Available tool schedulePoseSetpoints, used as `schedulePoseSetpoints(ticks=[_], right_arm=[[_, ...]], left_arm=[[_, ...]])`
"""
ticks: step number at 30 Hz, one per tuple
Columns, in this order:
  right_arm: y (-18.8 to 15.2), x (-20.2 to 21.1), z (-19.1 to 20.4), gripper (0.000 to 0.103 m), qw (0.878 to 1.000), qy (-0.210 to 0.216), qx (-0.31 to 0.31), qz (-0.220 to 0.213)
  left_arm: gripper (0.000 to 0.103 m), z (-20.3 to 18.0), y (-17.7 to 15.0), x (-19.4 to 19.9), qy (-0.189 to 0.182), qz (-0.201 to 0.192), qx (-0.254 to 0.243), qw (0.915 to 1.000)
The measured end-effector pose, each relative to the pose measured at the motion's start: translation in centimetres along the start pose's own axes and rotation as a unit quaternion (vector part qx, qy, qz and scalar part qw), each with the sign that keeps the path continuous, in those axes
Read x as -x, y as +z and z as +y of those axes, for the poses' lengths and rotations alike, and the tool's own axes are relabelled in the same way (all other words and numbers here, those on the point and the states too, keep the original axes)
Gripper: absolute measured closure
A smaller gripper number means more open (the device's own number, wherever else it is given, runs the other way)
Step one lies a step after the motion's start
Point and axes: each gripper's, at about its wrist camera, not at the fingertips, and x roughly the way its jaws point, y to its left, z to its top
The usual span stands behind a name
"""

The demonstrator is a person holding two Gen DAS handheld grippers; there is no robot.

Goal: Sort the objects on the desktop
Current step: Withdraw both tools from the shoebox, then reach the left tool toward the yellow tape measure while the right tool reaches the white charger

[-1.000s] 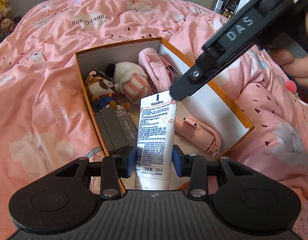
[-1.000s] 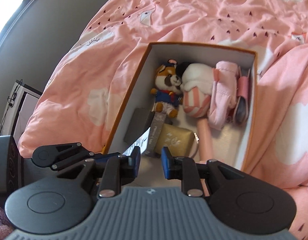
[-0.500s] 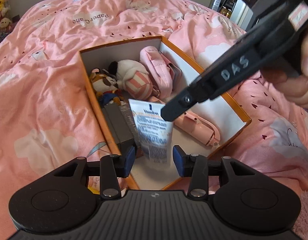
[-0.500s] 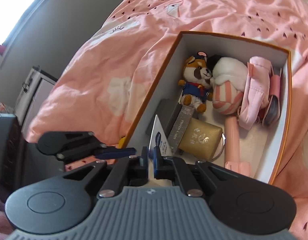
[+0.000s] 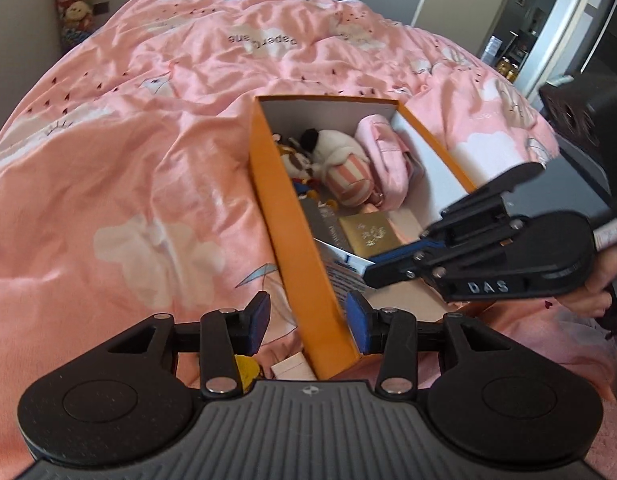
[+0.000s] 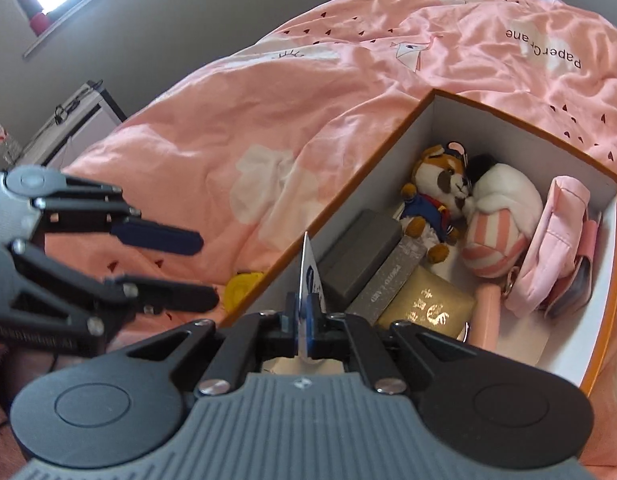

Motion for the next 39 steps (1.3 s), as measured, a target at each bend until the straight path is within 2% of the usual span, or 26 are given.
schedulePoseSetpoints(ticks=[4, 8, 10, 13, 15, 22, 24, 28, 33, 39], right_arm=[[-1.3, 0.1, 0.3, 0.099, 1.0, 0.004, 0.008, -0.007], [-1.8, 0.0, 0.3, 0.093, 1.0, 0.014, 0.007, 0.01], [-1.8, -0.1, 0.3, 0.093, 1.0, 0.014, 0.011, 0.021], [-1.5, 0.1, -0.2, 0.091, 0.998, 0.037, 0.004, 0.041], [-1.2, 0.4, -0.6, 0.078, 0.997, 0.045, 0.003, 0.056], [-0.5, 0.1, -1.4, 0.08, 0.994, 0.012, 0.05, 0.095], [-0.2, -0.8, -1.6, 0.08, 0.992, -0.011, 0.062, 0.111], [0.2, -3.9, -2.4, 0.084, 0.985, -0.025, 0.07, 0.156], [0.4, -7.7, -3.1, 0.086, 0.975, 0.002, 0.051, 0.215], [0.4, -9.4, -3.0, 0.088, 0.975, 0.032, 0.039, 0.219]], left_arm=[[0.054, 0.3, -1.0, -0.5, 0.017, 0.006, -0.001, 0.9998], [0.054, 0.1, -1.8, -0.8, 0.028, 0.012, -0.005, 0.9995], [0.054, 0.0, -2.0, -0.9, 0.024, 0.019, -0.005, 0.9995], [0.054, 0.2, -2.3, -0.9, 0.01, 0.033, -0.001, 0.9994], [0.054, 0.2, -2.5, -0.8, 0.008, 0.036, -0.001, 0.9993], [0.058, 0.7, -3.0, -0.9, 0.016, 0.047, 0.007, 0.9987], [0.058, 1.0, -3.1, -1.0, 0.022, 0.051, 0.01, 0.9984], [0.058, 1.8, -3.1, -1.7, 0.041, 0.072, 0.025, 0.9962], [0.058, 3.2, -3.4, -2.2, 0.05, 0.089, 0.049, 0.9935], [0.058, 4.2, -3.9, -2.5, 0.053, 0.102, 0.059, 0.9917]])
